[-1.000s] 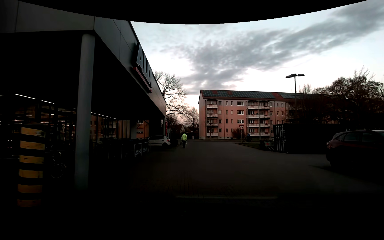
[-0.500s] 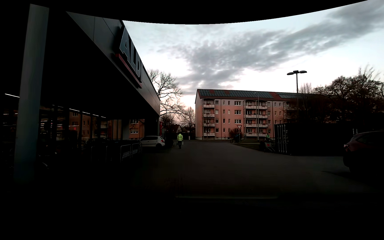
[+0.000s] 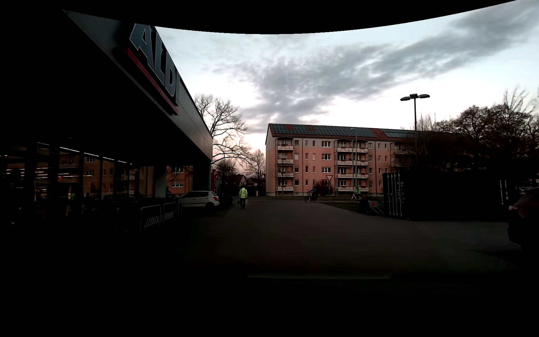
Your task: Follow the waypoints while adhering to traffic rules and regulations
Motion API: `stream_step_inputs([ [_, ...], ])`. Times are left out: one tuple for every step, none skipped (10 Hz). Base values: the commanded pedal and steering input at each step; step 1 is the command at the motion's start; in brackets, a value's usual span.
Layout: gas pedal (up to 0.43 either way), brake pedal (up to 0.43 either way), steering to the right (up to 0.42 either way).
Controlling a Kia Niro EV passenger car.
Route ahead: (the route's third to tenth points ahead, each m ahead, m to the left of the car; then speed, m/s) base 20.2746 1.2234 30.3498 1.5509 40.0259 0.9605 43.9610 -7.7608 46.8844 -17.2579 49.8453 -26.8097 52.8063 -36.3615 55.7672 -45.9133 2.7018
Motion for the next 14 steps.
stream_step_inputs([
  [0.000,0.085,0.119],
  [0.000,0.085,0.121],
  [0.000,0.091,0.122],
  [0.000,0.085,0.123],
  [0.000,0.085,0.125],
  [0.000,0.085,0.126],
  [0.000,0.091,0.126],
  [0.000,0.091,0.127],
  [0.000,0.091,0.134],
  [0.000,0.098,0.142],
  [0.000,0.098,0.150],
  [0.000,0.110,0.158],
  [0.000,0.122,0.159],
  [0.000,0.128,0.159],
])
